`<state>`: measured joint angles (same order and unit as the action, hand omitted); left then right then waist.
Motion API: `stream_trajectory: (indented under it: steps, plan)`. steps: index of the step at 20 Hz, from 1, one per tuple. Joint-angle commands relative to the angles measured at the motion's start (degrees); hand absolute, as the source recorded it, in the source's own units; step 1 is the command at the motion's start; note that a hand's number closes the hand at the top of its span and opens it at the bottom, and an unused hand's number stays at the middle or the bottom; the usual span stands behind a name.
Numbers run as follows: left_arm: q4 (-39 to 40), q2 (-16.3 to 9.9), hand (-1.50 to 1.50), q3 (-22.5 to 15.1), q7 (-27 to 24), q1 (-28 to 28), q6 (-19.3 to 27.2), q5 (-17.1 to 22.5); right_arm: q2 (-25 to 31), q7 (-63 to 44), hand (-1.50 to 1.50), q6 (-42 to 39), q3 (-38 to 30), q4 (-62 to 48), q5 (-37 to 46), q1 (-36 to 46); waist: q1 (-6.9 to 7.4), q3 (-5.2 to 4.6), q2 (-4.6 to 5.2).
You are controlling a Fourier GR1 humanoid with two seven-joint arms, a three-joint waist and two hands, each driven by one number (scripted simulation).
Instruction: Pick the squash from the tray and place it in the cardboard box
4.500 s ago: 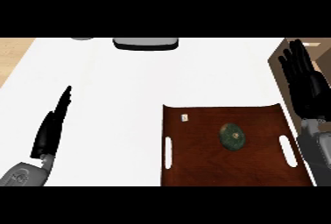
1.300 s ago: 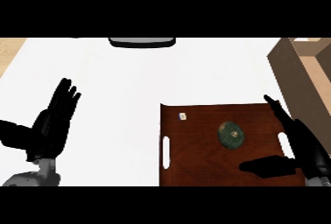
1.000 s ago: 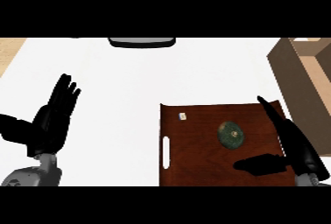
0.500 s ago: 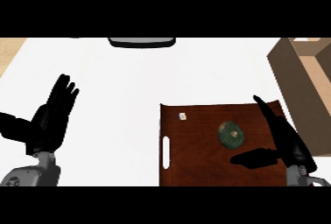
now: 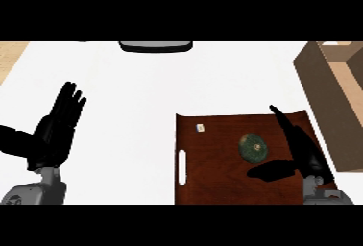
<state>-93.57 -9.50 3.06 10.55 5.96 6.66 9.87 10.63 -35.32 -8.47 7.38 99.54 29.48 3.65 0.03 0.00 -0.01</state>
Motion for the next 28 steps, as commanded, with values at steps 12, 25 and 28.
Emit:
stream_trajectory:
  steps: [12,25,28]
  plan:
    - [-3.53,2.93,0.00,-0.25,1.34,-2.43,-0.72,-2.41,-4.74,4.31,-1.50,1.65,0.29,-6.74,5.30,0.70,0.05,0.00,-0.01]
    - [-0.64,0.54,0.00,4.31,0.94,0.51,-3.66,-0.53,-3.93,9.97,1.50,3.27,4.23,-5.48,12.05,-2.45,-0.07,-0.01,-0.01]
    - [-4.82,2.18,0.00,1.51,5.84,0.33,-1.38,-2.43,-2.51,10.07,1.50,3.11,3.44,-4.55,13.79,-1.76,-0.07,0.00,-0.04]
